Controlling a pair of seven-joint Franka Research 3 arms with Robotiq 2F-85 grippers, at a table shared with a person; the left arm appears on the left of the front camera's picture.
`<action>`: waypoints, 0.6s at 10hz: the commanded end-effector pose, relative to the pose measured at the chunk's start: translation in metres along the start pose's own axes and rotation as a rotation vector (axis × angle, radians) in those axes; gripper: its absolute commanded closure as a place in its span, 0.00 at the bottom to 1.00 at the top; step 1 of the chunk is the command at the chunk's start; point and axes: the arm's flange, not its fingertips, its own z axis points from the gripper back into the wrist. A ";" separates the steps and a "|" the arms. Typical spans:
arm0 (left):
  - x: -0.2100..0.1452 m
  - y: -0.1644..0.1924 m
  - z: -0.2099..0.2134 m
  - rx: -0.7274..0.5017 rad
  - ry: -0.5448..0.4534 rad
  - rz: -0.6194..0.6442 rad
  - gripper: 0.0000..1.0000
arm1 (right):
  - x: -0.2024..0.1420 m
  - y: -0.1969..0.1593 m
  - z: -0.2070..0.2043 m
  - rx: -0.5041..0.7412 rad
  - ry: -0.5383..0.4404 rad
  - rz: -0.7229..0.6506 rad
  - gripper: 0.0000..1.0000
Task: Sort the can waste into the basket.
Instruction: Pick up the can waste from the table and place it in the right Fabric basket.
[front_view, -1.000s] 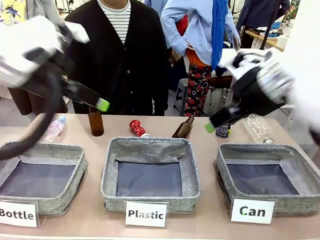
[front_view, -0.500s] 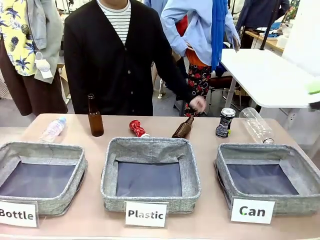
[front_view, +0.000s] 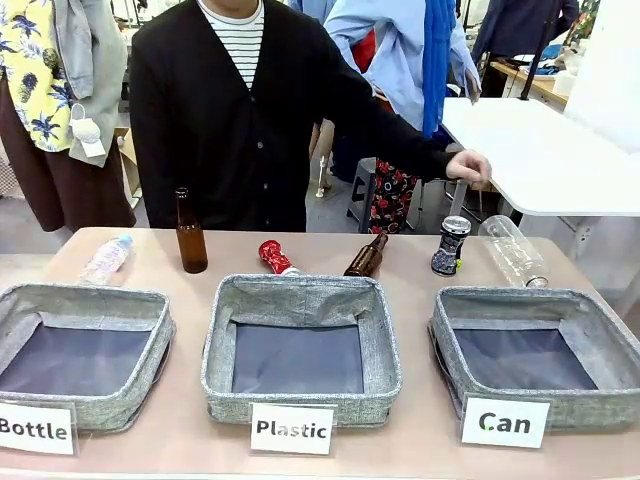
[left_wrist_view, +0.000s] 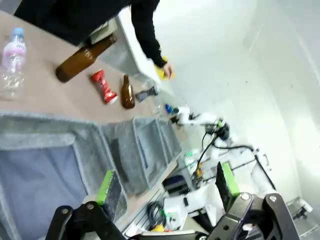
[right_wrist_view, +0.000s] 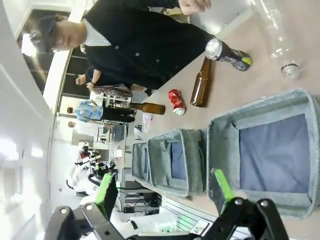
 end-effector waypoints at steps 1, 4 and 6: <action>-0.007 -0.005 0.009 0.029 0.053 -0.024 0.00 | -0.005 0.008 0.014 0.016 -0.004 0.038 0.00; -0.007 -0.005 0.009 0.029 0.053 -0.024 0.00 | -0.005 0.008 0.014 0.016 -0.004 0.038 0.00; -0.007 -0.005 0.009 0.029 0.053 -0.024 0.00 | -0.005 0.008 0.014 0.016 -0.004 0.038 0.00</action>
